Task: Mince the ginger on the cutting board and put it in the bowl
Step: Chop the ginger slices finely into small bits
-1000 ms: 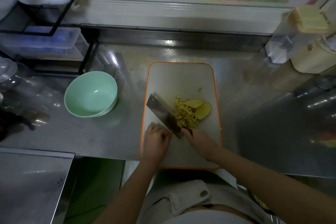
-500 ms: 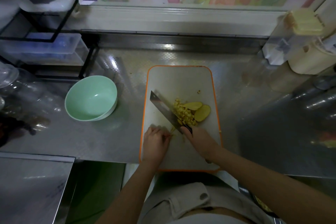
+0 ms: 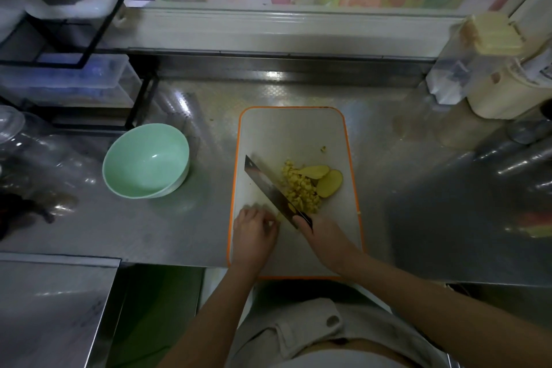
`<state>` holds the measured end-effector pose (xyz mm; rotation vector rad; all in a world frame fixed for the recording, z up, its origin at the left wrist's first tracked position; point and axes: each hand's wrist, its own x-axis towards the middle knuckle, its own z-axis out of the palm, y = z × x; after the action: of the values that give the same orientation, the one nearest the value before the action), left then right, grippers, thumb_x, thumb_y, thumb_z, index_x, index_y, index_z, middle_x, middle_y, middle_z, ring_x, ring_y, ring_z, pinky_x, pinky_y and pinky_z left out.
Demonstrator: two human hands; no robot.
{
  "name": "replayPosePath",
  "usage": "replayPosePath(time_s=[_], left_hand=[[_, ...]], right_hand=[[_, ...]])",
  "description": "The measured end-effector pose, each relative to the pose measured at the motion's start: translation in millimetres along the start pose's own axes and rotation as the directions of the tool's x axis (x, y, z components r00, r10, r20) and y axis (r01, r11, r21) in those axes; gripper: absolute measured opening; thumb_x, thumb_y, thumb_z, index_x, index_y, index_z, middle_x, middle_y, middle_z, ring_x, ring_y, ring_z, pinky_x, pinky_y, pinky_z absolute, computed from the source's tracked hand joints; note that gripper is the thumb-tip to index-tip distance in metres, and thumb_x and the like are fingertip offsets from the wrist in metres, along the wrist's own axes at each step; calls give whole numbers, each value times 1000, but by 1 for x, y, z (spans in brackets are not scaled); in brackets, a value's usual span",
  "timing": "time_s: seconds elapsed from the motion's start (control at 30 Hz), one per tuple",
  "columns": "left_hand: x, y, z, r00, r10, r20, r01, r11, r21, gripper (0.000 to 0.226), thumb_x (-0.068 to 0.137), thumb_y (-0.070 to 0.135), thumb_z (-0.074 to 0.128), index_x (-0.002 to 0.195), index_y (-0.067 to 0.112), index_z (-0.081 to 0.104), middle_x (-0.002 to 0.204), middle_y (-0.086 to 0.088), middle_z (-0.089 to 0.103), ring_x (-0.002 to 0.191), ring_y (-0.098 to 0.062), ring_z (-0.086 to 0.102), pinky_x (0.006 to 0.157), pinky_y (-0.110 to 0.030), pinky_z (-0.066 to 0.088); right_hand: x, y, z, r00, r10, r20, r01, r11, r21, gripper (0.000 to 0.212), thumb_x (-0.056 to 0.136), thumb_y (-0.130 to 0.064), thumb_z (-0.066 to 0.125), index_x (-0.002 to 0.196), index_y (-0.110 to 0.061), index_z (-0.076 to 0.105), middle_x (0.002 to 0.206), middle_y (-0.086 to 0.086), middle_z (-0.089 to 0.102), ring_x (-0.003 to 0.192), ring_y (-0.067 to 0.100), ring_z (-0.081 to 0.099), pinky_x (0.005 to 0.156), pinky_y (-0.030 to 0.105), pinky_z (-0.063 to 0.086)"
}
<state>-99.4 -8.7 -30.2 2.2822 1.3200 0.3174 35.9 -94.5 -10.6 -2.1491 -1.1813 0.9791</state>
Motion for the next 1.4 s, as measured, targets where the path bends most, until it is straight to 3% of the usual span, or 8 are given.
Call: replayPosePath(time_s=[0.1,0.23,0.53,0.67,0.87,1.0,1.23,1.4], left_hand=[[0,4,0,1000,1,-7,-1,999,36,5,79,20,67,77,16,70,84,-4,63,91,-26,50,67,-26,16],[2,7,0,1000,-15,16,14,996,83,12,83,25,61,80,20,72,88,0,64,94,-24,47,67,-26,14],[2,8,0,1000,-16,-1,16,998,67,9,76,19,68,68,20,71,80,0,64,86,-27,50,65,-28,13],[2,6,0,1000,1,22,-3,996,84,11,81,22,63,72,21,70,84,3,62,90,-23,47,64,-26,11],[4,4,-1,999,25,48,-28,998,57,11,81,21,63,74,18,70,88,-1,63,92,-25,49,69,-26,20],[6,-1,0,997,59,59,-59,998,6,9,84,23,63,85,20,72,92,1,65,94,-24,50,70,-25,22],[4,-5,-1,998,26,55,-24,999,-42,4,76,19,71,76,16,68,84,-3,63,88,-24,52,71,-25,31],[4,1,2,999,-9,32,9,1000,-1,7,75,16,68,68,17,70,81,-3,62,86,-24,49,67,-24,22]], right_hand=[[-2,-2,2,1000,26,10,-26,1000,-11,43,97,-44,38,86,-7,58,79,10,63,72,25,60,67,36,45],[-2,-4,4,997,69,17,-66,992,-108,38,98,-43,37,75,-15,46,72,8,57,66,23,54,61,27,32],[0,-15,6,993,81,81,-57,963,-264,41,101,-35,33,112,-3,54,108,20,62,97,32,60,73,35,42],[6,-10,-6,993,106,61,-102,993,-60,41,99,-35,40,93,0,61,93,23,65,87,36,61,63,28,34],[12,-18,-10,997,64,30,-62,996,-71,40,98,-37,40,76,-7,53,85,23,64,77,36,59,60,30,33],[12,-22,-20,999,40,12,-40,997,-61,40,98,-37,40,62,-19,36,56,1,43,48,13,37,50,27,24],[4,-15,-18,999,33,1,-33,999,-7,36,98,-38,40,65,-24,41,59,-7,43,53,8,42,57,25,30],[-6,-8,-11,998,43,43,-41,998,-45,36,98,-40,40,75,-14,51,71,5,55,66,20,52,61,29,33]])
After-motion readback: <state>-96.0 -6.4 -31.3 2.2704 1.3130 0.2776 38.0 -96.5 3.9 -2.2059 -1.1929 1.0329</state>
